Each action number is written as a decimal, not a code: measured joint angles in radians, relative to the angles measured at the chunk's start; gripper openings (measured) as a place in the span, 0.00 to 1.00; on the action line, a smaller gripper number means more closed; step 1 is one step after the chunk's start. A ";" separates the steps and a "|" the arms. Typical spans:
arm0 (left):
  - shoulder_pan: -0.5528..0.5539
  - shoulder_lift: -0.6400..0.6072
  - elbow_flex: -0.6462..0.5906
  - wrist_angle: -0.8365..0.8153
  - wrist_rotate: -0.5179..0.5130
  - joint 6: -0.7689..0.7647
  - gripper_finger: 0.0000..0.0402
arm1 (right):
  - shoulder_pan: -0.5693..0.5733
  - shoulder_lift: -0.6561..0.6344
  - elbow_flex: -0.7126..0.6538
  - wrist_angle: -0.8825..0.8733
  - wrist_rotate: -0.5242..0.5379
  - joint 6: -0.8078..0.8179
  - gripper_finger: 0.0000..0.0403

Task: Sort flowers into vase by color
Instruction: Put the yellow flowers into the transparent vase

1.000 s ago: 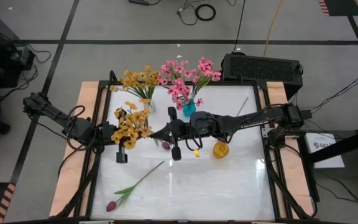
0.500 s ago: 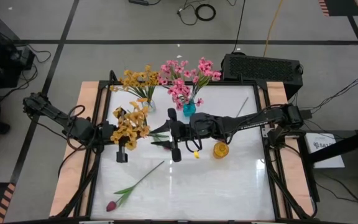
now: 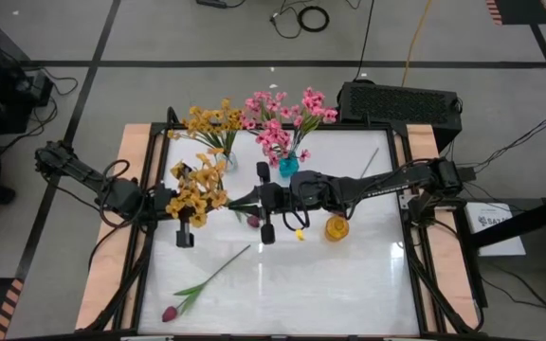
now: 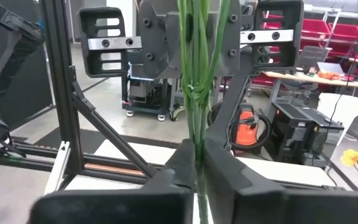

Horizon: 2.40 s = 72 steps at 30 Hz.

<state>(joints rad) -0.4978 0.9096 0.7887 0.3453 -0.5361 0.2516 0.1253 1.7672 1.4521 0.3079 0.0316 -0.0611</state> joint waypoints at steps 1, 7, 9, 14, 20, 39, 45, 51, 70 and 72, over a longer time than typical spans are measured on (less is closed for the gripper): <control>0.000 0.000 0.000 0.001 0.003 -0.001 0.07 | 0.000 0.000 0.000 0.001 0.001 -0.008 0.02; 0.000 0.000 0.000 -0.018 0.005 -0.007 0.07 | 0.000 0.000 0.000 -0.009 0.015 -0.008 0.02; 0.000 0.000 0.000 -0.025 0.006 -0.009 0.08 | 0.000 0.000 0.000 -0.017 0.015 -0.009 0.01; 0.000 -0.004 -0.001 -0.046 0.013 -0.043 0.25 | 0.000 0.000 0.000 -0.031 0.017 -0.007 0.00; 0.000 -0.004 -0.001 -0.011 0.013 -0.037 0.56 | -0.002 0.000 0.000 -0.035 0.019 -0.004 0.00; 0.001 -0.051 -0.001 -0.026 -0.101 0.029 0.06 | 0.015 0.012 -0.022 -0.170 0.015 0.047 0.00; 0.046 -0.152 -0.001 0.073 -0.280 0.215 0.09 | 0.063 0.025 -0.063 -0.172 0.015 0.084 0.00; 0.181 -0.213 -0.003 0.123 -0.203 0.226 0.09 | 0.117 0.031 -0.064 -0.144 0.017 0.082 0.00; 0.599 -0.215 -0.344 0.358 0.264 0.175 0.09 | 0.141 0.000 -0.064 -0.254 0.021 0.102 0.00; 0.654 -0.212 -0.381 0.402 0.318 0.150 0.09 | 0.145 -0.014 -0.064 -0.273 0.021 0.106 0.00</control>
<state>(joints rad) 0.1560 0.6977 0.4079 0.7476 -0.2177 0.4012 0.2707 1.7533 1.3880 0.0349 0.0525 0.0448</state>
